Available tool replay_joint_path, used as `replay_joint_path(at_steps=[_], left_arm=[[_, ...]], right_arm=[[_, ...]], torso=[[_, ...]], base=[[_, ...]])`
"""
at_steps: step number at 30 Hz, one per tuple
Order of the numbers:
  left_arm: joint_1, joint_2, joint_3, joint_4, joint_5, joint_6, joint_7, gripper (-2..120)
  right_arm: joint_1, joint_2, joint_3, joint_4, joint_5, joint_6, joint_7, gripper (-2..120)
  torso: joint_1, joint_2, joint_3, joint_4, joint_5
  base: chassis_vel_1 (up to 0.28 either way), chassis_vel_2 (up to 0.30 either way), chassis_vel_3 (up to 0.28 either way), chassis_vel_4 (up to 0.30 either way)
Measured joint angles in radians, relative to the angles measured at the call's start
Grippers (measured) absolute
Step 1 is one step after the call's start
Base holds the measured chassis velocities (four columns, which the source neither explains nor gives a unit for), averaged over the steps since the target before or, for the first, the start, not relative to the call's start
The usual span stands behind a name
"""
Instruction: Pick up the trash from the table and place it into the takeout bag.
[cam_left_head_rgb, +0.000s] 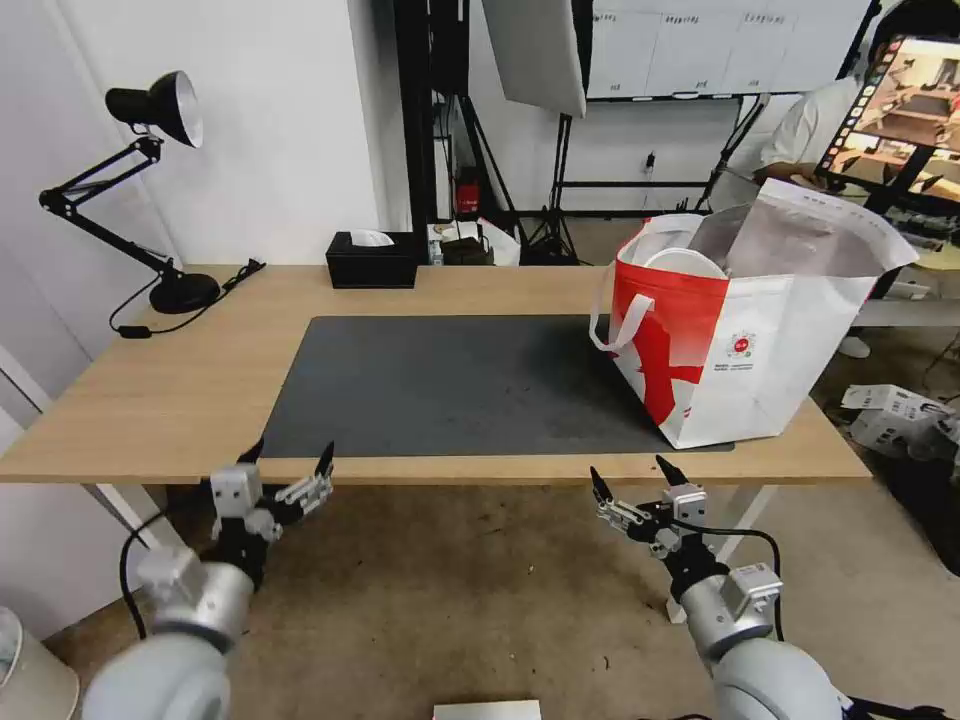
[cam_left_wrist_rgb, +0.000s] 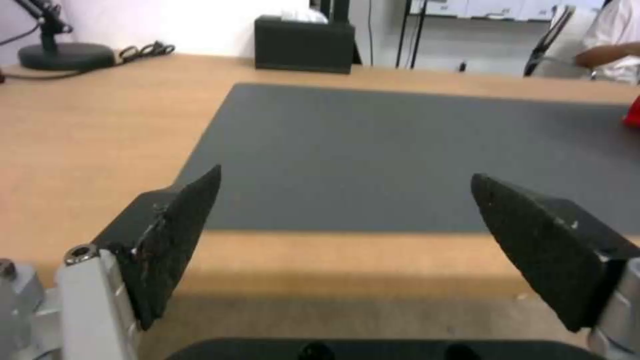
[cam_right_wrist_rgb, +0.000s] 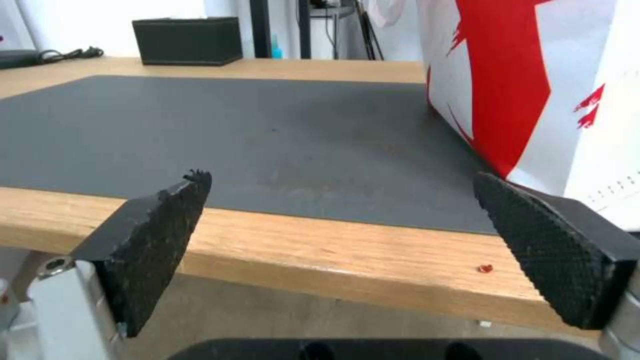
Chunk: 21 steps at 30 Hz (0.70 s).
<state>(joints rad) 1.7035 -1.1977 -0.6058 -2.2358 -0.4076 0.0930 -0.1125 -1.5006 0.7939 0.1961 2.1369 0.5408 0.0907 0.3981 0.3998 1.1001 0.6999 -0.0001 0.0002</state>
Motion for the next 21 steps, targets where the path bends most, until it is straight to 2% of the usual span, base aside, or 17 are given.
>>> replay_joint_path(at_steps=[2,9,12,21], left_arm=[[0.024,-0.034,0.004,0.015,0.045,-0.036,0.007,100],[0.051,-0.081,0.004,0.050,0.084,-0.088,0.021,100],[0.051,-0.116,0.012,0.098,0.104,-0.148,0.038,100],[-0.003,-0.143,0.030,0.158,0.107,-0.216,0.043,100]], right_arm=[[0.000,0.000,0.000,0.000,0.000,0.000,0.000,100],[0.000,0.000,0.000,0.000,0.000,0.000,0.000,100],[0.000,0.000,0.000,0.000,0.000,0.000,0.000,100],[0.000,0.000,0.000,0.000,0.000,0.000,0.000,100]], torso=[[0.000,0.000,0.000,0.0000,0.0000],[0.000,0.000,0.000,0.0000,0.0000],[0.000,0.000,0.000,0.0001,-0.0002],[0.000,0.000,0.000,0.0000,-0.0001]], base=[[0.000,0.000,0.000,0.000],[0.000,0.000,0.000,0.000],[0.000,0.000,0.000,0.000],[0.000,0.000,0.000,0.000]])
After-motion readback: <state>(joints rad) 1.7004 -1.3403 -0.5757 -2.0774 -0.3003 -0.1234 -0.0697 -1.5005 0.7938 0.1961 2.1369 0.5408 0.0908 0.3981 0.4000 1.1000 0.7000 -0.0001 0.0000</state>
